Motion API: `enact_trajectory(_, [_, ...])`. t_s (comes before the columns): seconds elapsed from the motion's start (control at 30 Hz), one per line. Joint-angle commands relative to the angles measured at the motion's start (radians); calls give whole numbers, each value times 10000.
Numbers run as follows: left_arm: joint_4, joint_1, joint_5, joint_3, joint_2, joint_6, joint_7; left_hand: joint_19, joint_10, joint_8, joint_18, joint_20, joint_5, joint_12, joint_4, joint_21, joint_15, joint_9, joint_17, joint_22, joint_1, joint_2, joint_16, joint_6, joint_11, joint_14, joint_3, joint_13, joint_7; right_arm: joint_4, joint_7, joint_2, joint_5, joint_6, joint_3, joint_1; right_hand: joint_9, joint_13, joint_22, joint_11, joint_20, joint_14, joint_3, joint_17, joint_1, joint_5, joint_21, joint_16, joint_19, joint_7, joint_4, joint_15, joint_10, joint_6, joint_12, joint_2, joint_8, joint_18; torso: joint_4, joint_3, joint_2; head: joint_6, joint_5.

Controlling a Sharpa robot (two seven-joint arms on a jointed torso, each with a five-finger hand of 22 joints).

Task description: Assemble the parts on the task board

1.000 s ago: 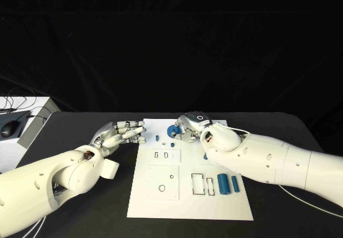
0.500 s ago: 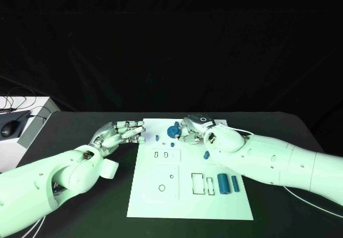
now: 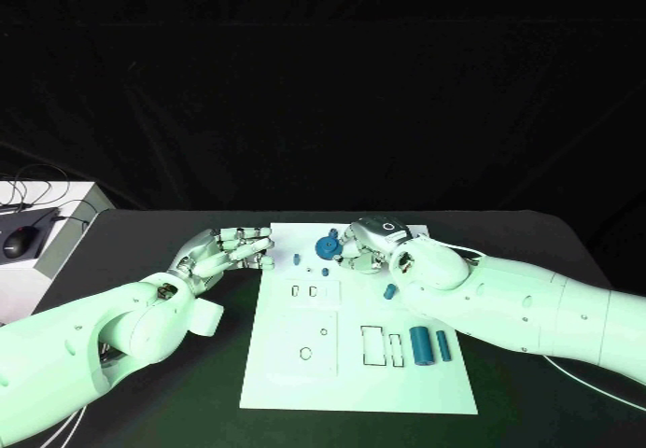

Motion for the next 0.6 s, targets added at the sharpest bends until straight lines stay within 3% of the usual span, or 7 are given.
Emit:
enact_trajectory(0.03, [0, -7, -52, 7, 6, 70, 96, 22, -62, -51, -68, 52, -33, -19, 7, -62, 15, -13, -12, -5, 33, 43, -36, -56, 15, 21, 41, 13, 28, 154, 110, -135, -17, -1213, 23, 1, -10, 0, 1823, -35, 55, 17, 5, -30, 128, -68, 7, 34, 861, 46, -105, 21, -12, 24, 37, -61, 19, -140, -7, 2, -5, 27, -13])
enact_trajectory(0.1, [-7, -9, -52, 7, 4, 69, 98, 22, -62, -51, -68, 52, -33, -19, 7, -62, 15, -13, -12, -5, 33, 43, -36, -56, 15, 21, 41, 13, 28, 216, 167, -204, 82, -1506, 32, 2, -11, -10, 1804, -25, 52, 8, 8, -86, 246, -202, -48, -16, 857, 61, -261, 20, -11, 2, 22, -77, 18, -127, -10, 4, -7, 51, -17])
enact_trajectory(0.2, [-33, -11, -52, 7, 3, 66, 102, 22, -62, -51, -68, 52, -33, -19, 7, -62, 15, -13, -12, -5, 33, 43, -36, -56, 15, 21, 41, 13, 28, 382, 515, -399, 558, -2110, 69, 6, -11, -51, 1750, -6, 57, -1, -250, -197, 658, -861, -187, -123, 850, 77, -720, 21, -34, -14, -33, -106, 18, -100, -35, 6, -22, 79, -23])
enact_trajectory(0.33, [-93, -13, -52, 7, 19, 73, 115, 18, -67, -52, -70, 51, -33, -19, -8, -63, 16, -14, -13, -5, 38, 31, -35, -62, 15, 18, 39, 13, 28, 589, 1709, -776, 2103, -2508, 144, 92, -12, -117, 1723, 12, 51, -4, -580, -213, 1327, -2574, -271, -169, 843, 81, -1337, 14, -97, 22, -113, -8, 16, -94, -45, 20, -49, 135, -42])
enact_trajectory(0.47, [-168, -16, -52, 6, 37, 80, 129, 18, -64, -51, -70, 51, -33, -18, -10, -63, 15, -13, -13, -4, 40, 31, -35, -55, 14, 18, 39, 13, 27, 773, 3180, -1382, 4080, -2070, 193, 264, -8, -215, 1676, 6, 55, -17, -707, -214, 2001, -3670, -439, -235, 831, 75, -1861, 15, -206, 93, -228, 34, 30, -66, -82, 40, -95, 163, -76])
enact_trajectory(0.6, [-212, -25, -52, 6, 39, 76, 147, 23, 46, -37, -69, 46, -34, -13, -33, -58, 3, -3, -10, -2, 52, 28, -28, 127, -7, 29, 32, 15, 23, 769, 4074, -1965, 5255, -1350, 216, 386, -7, -317, 1694, -2, 55, -36, -778, -102, 2449, -4041, -449, -240, 824, 41, -2171, 3, -314, 198, -350, -111, 40, -82, -160, 73, -139, 187, -69])
